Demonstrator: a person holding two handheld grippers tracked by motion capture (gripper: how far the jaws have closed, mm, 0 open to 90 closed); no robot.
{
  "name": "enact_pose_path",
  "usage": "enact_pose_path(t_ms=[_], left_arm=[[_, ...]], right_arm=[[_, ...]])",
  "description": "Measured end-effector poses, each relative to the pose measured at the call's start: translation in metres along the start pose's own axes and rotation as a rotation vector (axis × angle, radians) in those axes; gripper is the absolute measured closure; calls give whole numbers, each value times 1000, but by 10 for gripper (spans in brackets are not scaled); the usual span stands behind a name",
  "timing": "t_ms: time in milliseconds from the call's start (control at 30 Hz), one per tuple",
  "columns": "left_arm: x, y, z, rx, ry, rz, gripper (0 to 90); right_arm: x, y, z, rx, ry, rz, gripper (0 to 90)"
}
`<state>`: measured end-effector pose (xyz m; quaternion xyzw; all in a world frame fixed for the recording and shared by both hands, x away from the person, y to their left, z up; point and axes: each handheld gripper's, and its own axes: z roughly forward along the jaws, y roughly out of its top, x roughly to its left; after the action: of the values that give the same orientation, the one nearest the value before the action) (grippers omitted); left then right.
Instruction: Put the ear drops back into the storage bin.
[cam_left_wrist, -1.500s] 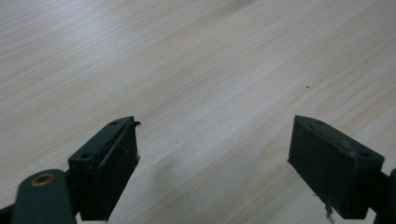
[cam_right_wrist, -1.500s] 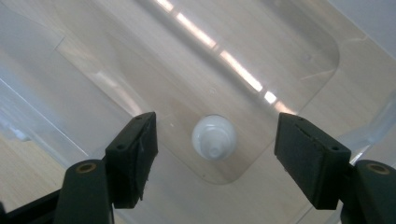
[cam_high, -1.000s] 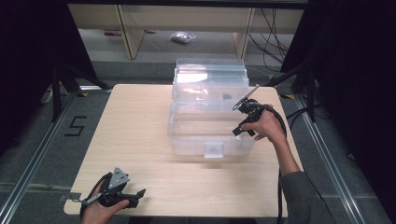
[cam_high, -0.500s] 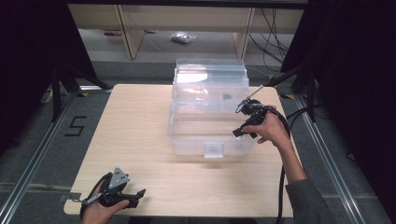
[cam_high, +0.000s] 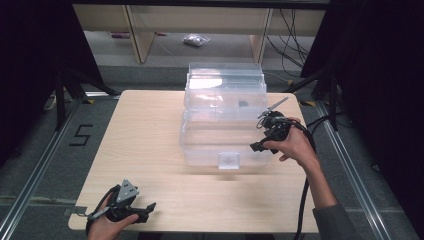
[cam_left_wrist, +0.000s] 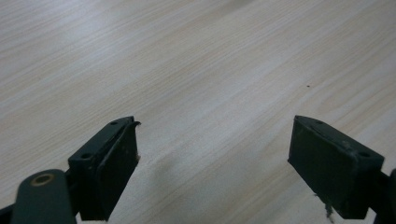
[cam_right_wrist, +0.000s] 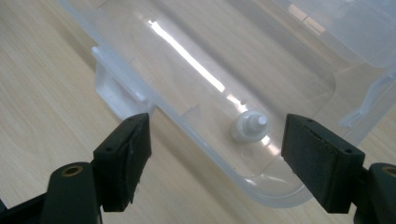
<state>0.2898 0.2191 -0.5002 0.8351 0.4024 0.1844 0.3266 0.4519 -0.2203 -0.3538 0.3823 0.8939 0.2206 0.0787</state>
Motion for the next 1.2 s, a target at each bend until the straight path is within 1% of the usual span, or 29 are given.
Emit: enact_pose_path(t_ms=[33,100,133,167,200,267,333,367,400,433,467,500,533,567,600,633,667,733,767,800,833,867,933,967,1000,1033,1067,1100,1200], left_arm=[[0,0,0,-1,0,-1,151],[0,0,0,-1,0,-1,151],[-3,0,3,-41,-3,-45,151],[-2,0,2,-30,-3,-34,151],[0,0,0,0,1,-2,151],[0,0,0,0,1,-1,151],[0,0,0,-2,1,-1,151],[0,0,0,-2,1,-1,151],[-2,0,2,-33,-2,-35,151],[-2,0,2,-32,-2,-34,151],[0,0,0,-2,1,1,151],[0,0,0,-3,1,0,151],[0,0,0,-3,1,0,151],[0,0,0,-5,1,-3,151],[-1,0,1,-16,13,-13,151],[-1,0,2,-23,10,-18,151],[0,0,0,-8,5,-5,151],[0,0,0,-4,5,0,151],[0,0,0,-4,6,0,151],[-1,0,1,-13,18,-7,151],[-2,0,1,-18,19,-16,151],[0,0,0,0,1,0,151],[0,0,0,-3,8,-1,151],[0,0,1,-8,13,-2,151],[-2,0,2,-21,25,-15,151],[-2,0,1,-18,16,-16,151],[0,0,0,-1,2,-1,151],[-1,0,0,-4,6,-2,151],[0,0,0,-6,2,-2,151]], right_arm=[[1,-1,-1,4,-10,17,252],[2,-3,-3,-6,0,20,252],[1,-4,-3,-15,4,8,253],[3,-5,-3,-12,1,22,252],[2,-6,-3,-9,0,8,252],[6,-7,-3,-7,10,33,252],[4,-8,-3,-16,9,7,252],[7,-9,-3,-14,7,33,252],[6,-10,-3,-22,10,11,252],[6,-11,-3,-25,12,17,252],[7,-12,-3,-27,9,18,252],[7,-13,-4,-25,4,28,251],[7,-14,-4,-38,13,9,251],[8,-16,-5,-39,5,25,250],[8,-18,-5,-51,11,17,249],[8,-20,-5,-55,9,27,248],[9,-22,-5,-60,15,26,248],[11,-27,-5,-73,6,33,244],[12,-30,-5,-75,14,43,241],[12,-33,-5,-90,21,30,240],[13,-36,-5,-102,21,31,239],[15,-39,-5,-110,19,52,238],[16,-46,-4,-128,24,49,237],[16,-49,-4,-143,16,34,236],[17,-53,-4,-146,21,44,235],[18,-56,-4,-150,27,53,235],[19,-60,-2,-174,20,55,234],[19,-64,-3,-168,18,51,231],[23,-74,-2,-192,10,67,230]])
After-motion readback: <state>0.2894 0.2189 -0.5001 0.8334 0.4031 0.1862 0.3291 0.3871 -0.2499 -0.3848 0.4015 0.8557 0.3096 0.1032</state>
